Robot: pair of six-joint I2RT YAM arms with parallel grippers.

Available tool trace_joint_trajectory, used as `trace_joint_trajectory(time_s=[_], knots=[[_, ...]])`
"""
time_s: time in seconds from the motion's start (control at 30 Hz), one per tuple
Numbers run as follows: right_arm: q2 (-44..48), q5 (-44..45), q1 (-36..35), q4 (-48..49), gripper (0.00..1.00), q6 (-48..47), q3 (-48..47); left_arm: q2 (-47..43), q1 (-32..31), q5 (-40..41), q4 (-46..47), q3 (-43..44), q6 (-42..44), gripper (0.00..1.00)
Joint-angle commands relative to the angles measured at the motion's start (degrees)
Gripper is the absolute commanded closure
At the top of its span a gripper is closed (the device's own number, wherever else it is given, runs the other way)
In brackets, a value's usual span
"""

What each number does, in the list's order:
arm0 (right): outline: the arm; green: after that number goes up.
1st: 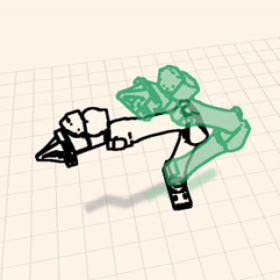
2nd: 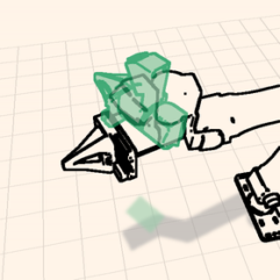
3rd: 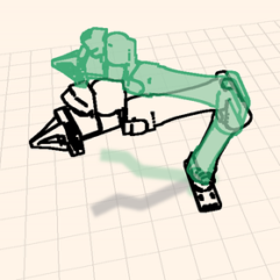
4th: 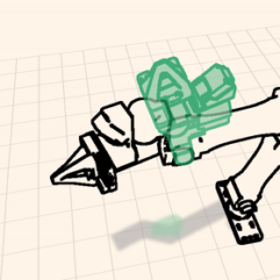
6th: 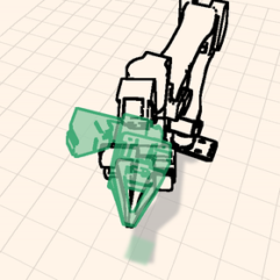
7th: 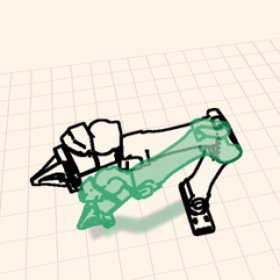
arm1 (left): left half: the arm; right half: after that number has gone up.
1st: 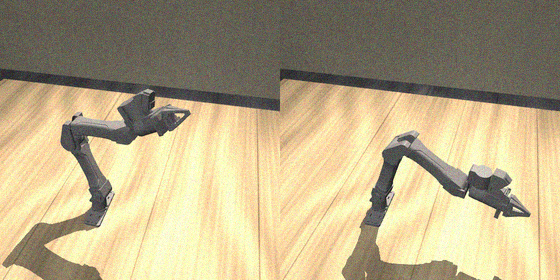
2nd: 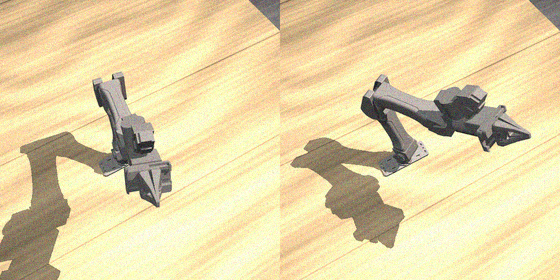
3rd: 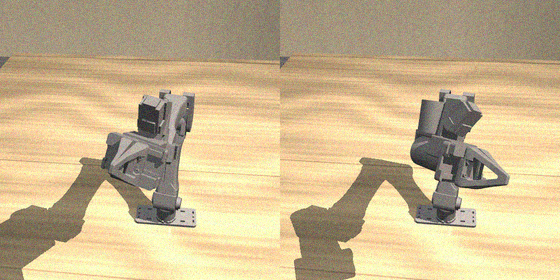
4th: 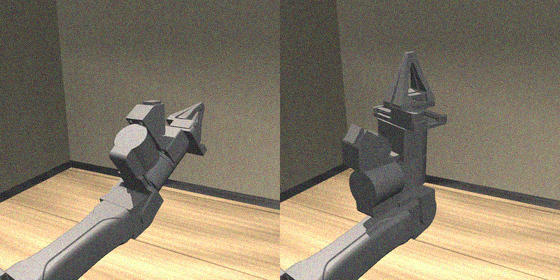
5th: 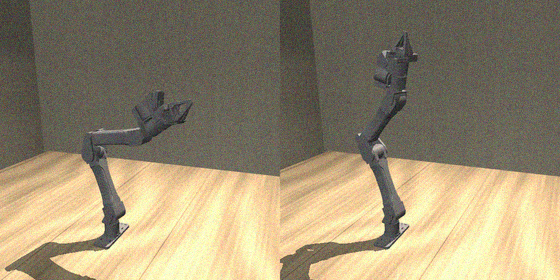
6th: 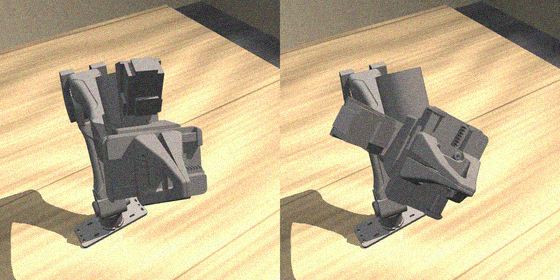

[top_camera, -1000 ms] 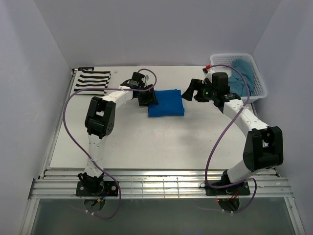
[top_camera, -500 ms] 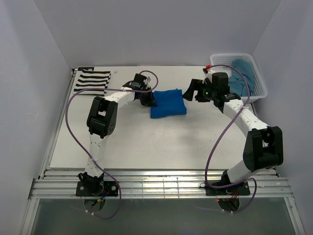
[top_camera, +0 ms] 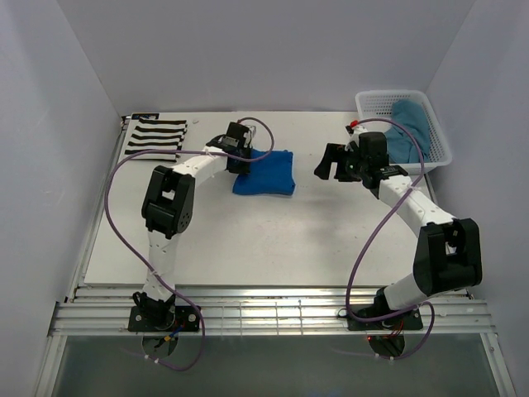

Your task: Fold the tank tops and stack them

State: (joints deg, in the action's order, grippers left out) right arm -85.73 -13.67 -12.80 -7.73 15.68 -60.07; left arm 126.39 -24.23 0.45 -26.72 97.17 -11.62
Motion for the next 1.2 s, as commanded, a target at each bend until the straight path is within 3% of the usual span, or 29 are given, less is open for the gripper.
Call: trace_joint_trajectory(time_s=[0.0, 0.53, 0.97, 1.17], knots=[[2.5, 2.8, 0.2, 1.0, 0.1, -2.1, -0.1, -8.2, 1.4, 10.4, 2.4, -1.8, 12.2, 1.0], [3.8, 6.1, 0.3, 0.6, 0.1, -4.0, 0.0, -10.8, 15.7, 3.0, 5.7, 3.2, 30.9, 1.0], [0.7, 8.5, 0.3, 0.0, 0.1, -4.7, -1.1, -4.7, 21.6, 1.1, 4.3, 16.8, 33.2, 1.0], [0.8, 8.3, 0.3, 0.0, 0.1, -4.8, -1.2, -5.0, 22.7, 1.9, 3.7, 19.1, 33.3, 1.0]])
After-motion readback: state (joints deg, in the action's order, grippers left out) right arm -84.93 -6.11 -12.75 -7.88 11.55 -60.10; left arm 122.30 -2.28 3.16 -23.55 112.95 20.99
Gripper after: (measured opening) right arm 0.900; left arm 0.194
